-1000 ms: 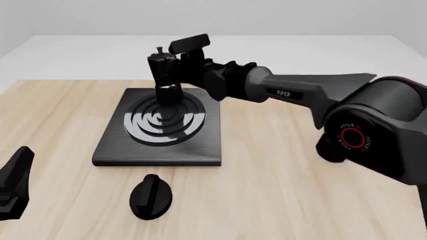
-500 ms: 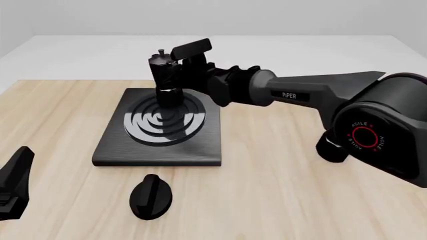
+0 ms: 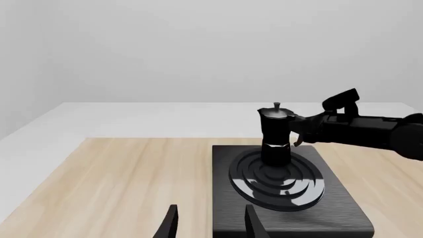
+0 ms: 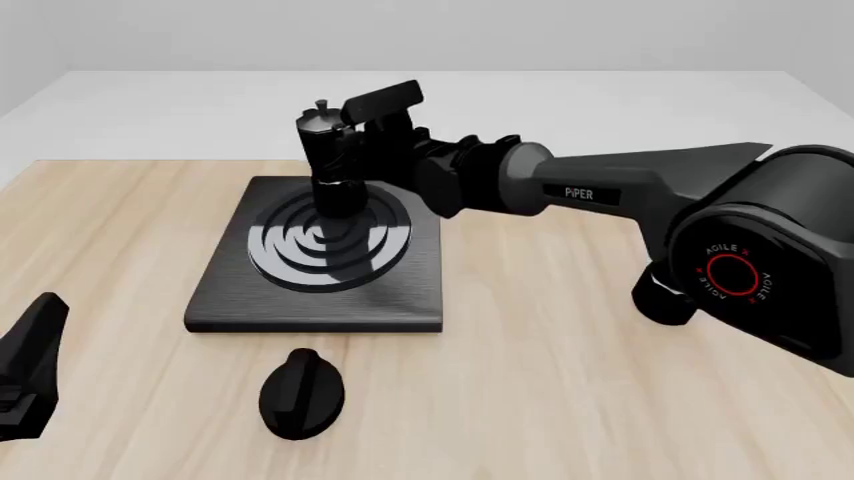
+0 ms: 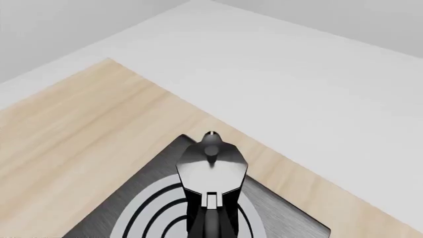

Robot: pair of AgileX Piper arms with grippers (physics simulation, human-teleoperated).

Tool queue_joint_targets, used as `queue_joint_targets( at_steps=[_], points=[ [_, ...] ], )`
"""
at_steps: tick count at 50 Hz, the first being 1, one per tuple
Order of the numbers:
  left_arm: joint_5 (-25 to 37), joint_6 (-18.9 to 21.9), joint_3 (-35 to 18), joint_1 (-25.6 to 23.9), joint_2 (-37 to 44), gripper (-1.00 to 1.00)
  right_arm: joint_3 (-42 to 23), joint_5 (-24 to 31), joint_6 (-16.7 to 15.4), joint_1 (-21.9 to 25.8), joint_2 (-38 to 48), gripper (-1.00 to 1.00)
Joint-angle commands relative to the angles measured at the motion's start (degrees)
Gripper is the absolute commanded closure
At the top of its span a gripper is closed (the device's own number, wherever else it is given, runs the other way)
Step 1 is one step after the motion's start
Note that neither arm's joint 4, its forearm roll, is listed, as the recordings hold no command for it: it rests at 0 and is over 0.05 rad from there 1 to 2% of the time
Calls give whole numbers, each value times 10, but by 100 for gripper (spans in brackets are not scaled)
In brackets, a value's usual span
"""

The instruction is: Put both moka pots on the stove.

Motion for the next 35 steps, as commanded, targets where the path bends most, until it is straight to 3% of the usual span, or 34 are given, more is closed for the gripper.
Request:
queue_joint_targets(
  at_steps=[1, 4, 5, 13, 18, 20, 21, 23, 25, 26, 35],
  points=[
    [0, 0, 0, 0, 0, -100, 24, 2, 7, 7, 28, 100],
    [0, 0, 0, 0, 0, -100, 24, 3, 20, 10, 29, 100],
    [0, 0, 0, 0, 0, -100, 25, 2, 13, 12, 30, -100],
    [0, 0, 0, 0, 0, -100, 21, 7, 33, 13, 35, -100],
    [0, 0, 0, 0, 0, -100, 27, 2, 24, 17, 30, -100],
    [0, 0, 0, 0, 0, -100, 18, 13, 44, 14, 36, -100],
    [0, 0, 0, 0, 0, -100, 24, 5, 25, 14, 32, -100],
    [0, 0, 0, 0, 0, -100, 16, 16, 45, 16, 38, -100],
    [0, 0, 0, 0, 0, -100, 22, 10, 29, 13, 32, -100],
    [0, 0, 0, 0, 0, -100, 22, 14, 45, 18, 32, -100],
    [0, 0, 0, 0, 0, -100, 47, 5, 33, 15, 17, -100]
  ],
)
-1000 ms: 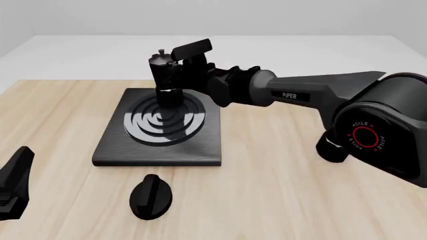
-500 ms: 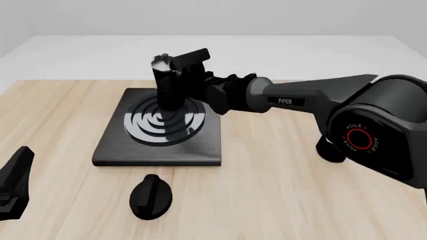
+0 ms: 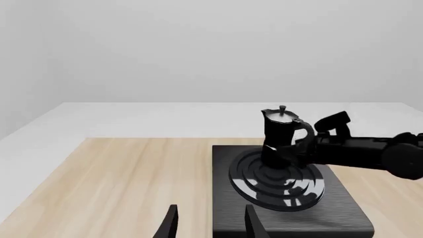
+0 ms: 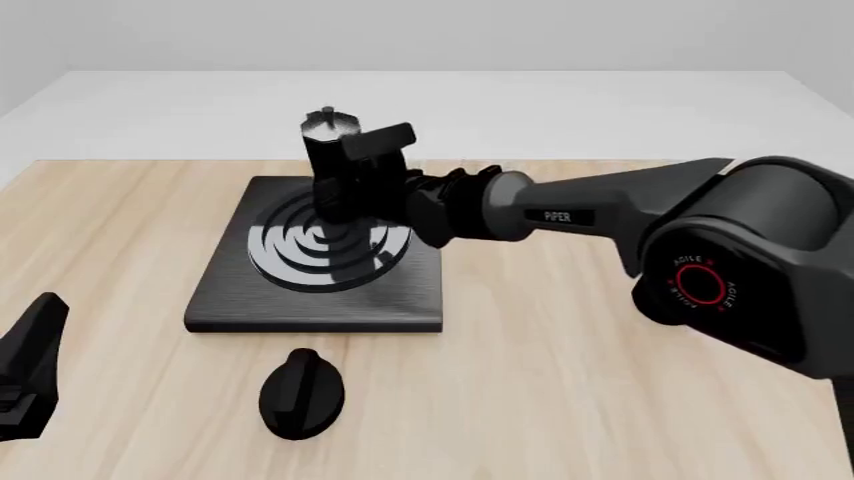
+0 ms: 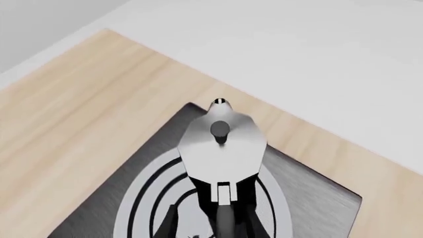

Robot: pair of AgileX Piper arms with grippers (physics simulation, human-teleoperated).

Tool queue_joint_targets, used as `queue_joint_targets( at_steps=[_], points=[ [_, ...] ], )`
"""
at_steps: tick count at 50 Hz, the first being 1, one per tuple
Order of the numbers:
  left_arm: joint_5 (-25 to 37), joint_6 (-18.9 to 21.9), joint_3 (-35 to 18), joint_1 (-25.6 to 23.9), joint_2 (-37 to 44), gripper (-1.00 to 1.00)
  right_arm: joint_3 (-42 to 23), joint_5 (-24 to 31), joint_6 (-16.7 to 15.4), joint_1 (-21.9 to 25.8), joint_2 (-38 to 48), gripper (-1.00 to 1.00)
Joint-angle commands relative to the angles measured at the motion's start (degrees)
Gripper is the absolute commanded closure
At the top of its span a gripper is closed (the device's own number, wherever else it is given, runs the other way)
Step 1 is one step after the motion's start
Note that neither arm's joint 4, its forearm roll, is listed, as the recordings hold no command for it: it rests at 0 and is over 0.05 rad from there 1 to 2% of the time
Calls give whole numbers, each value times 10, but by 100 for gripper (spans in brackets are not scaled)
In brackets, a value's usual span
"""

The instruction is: Put both moka pots on the stove.

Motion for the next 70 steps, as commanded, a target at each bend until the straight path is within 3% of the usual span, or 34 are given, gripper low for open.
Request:
queue_joint_targets(
  at_steps=[1, 25, 32, 37, 38, 39, 40, 42, 44, 49, 51, 56, 59, 60, 65, 70],
  points=[
    [0, 0, 0, 0, 0, -100, 27, -6, 1, 0, -15, -100],
    [0, 0, 0, 0, 0, -100, 272, -104, 23, 3, -170, -100],
    [0, 0, 0, 0, 0, -100, 396, -158, 42, 0, -255, -100],
    [0, 0, 0, 0, 0, -100, 466, -173, 13, -15, -323, -100],
    [0, 0, 0, 0, 0, -100, 507, -210, 55, -11, -363, -100],
    [0, 0, 0, 0, 0, -100, 529, -208, 68, -18, -390, -100],
    [0, 0, 0, 0, 0, -100, 535, -194, 48, -29, -406, -100],
    [0, 0, 0, 0, 0, -100, 566, -188, 63, -47, -450, -100],
    [0, 0, 0, 0, 0, -100, 597, -175, 31, -71, -510, -100],
    [0, 0, 0, 0, 0, -100, 639, -132, 1, -117, -612, -100],
    [0, 0, 0, 0, 0, -100, 657, -95, 7, -153, -680, -100],
    [0, 0, 0, 0, 0, -100, 663, 22, -53, -204, -829, -100],
    [0, 0, 0, 0, 0, -100, 656, 59, -51, -221, -847, -100],
    [0, 0, 0, 0, 0, -100, 658, 95, -66, -245, -896, -100],
    [0, 0, 0, 0, 0, -100, 644, 179, -60, -297, -991, -100],
    [0, 0, 0, 0, 0, -100, 641, 232, -65, -350, -1050, -100]
  ],
)
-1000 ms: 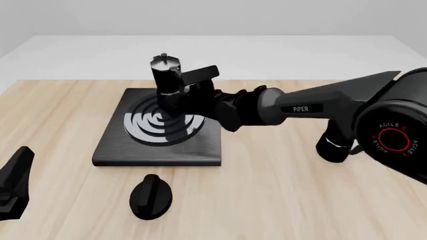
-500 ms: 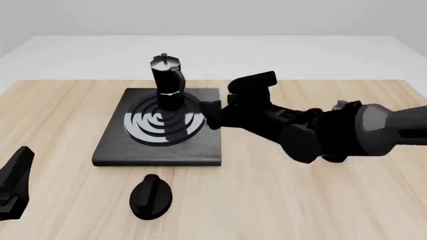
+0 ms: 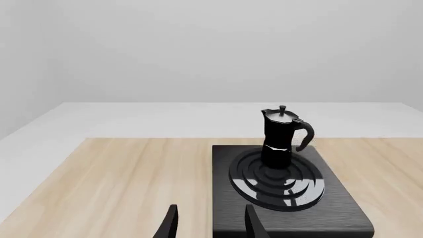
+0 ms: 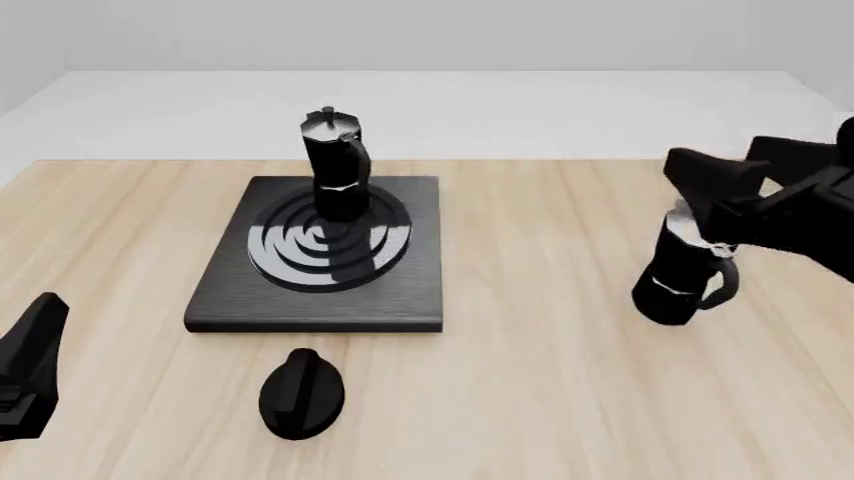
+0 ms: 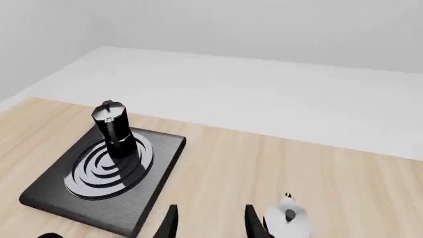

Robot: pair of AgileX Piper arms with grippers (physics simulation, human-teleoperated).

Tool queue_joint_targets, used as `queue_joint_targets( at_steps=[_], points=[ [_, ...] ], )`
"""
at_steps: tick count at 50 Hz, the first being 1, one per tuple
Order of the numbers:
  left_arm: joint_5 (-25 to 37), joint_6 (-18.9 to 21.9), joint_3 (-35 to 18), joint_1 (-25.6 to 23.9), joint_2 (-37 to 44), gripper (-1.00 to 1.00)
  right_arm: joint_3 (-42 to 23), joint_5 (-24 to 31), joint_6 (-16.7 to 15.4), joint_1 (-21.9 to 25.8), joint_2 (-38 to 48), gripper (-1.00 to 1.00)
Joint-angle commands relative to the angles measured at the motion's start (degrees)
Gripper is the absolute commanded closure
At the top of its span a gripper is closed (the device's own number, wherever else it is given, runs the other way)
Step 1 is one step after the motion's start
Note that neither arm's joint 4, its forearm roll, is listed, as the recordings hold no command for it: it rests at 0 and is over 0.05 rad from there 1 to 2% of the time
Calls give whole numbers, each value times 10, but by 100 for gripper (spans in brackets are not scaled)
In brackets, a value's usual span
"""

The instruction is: Put both moka pots on the stove.

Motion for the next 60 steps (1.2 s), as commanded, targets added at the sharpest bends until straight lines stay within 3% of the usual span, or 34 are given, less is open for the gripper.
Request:
queue_joint_targets(
  at_steps=[1, 6, 13, 15, 22, 60],
  points=[
    [0, 0, 0, 0, 0, -100, 16, 140, -23, -117, -188, -100],
    [0, 0, 0, 0, 0, -100, 16, 155, -32, -171, -207, -100],
    [0, 0, 0, 0, 0, -100, 32, 142, -43, -186, -193, -100],
    [0, 0, 0, 0, 0, -100, 35, 143, -64, -197, -195, -100],
    [0, 0, 0, 0, 0, -100, 55, 121, -67, -215, -178, -100],
    [0, 0, 0, 0, 0, -100, 99, -122, -53, -190, 91, -100]
  ],
)
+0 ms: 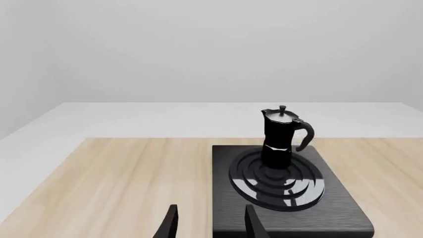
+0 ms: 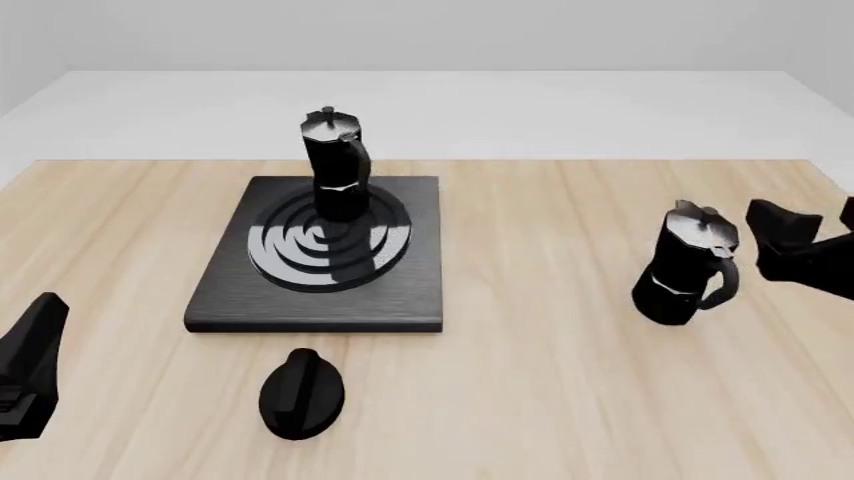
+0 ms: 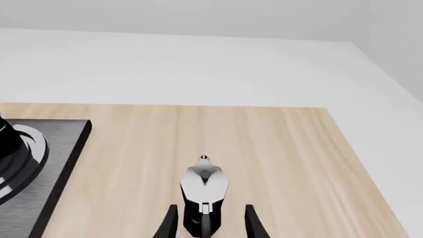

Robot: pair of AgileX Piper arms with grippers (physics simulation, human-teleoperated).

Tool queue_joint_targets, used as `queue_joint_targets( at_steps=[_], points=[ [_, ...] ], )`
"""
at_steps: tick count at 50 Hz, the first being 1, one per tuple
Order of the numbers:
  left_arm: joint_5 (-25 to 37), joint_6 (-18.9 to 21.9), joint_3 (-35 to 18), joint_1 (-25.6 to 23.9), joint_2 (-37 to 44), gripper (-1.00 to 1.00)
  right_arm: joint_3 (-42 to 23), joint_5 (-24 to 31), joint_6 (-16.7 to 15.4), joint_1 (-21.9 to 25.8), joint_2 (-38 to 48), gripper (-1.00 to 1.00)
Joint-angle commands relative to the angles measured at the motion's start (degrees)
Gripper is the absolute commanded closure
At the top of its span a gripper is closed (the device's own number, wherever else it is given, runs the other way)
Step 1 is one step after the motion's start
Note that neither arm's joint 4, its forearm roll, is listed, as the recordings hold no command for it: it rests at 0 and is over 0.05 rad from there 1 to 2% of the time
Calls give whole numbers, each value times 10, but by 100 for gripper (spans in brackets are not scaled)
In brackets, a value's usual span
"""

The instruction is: Put both moka pots on the stove.

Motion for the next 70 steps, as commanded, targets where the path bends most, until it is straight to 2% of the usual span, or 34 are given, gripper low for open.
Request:
queue_joint_targets(
  at_steps=[1, 10, 19, 37, 40, 41, 49, 66, 70],
  points=[
    [0, 0, 0, 0, 0, -100, 12, -74, 2, 7, 84, -100],
    [0, 0, 0, 0, 0, -100, 27, -123, 3, 9, 136, -100],
    [0, 0, 0, 0, 0, -100, 24, -136, 6, 7, 159, -100],
    [0, 0, 0, 0, 0, -100, 37, -209, 7, 7, 247, -100],
    [0, 0, 0, 0, 0, -100, 37, -218, 25, 14, 266, -100],
    [0, 0, 0, 0, 0, -100, 39, -224, 19, 11, 270, -100],
    [0, 0, 0, 0, 0, -100, 38, -229, 22, 14, 283, -100],
    [0, 0, 0, 0, 0, -100, 54, -278, 24, 7, 336, -100],
    [0, 0, 0, 0, 0, -100, 52, -272, 25, 7, 334, -100]
  ],
)
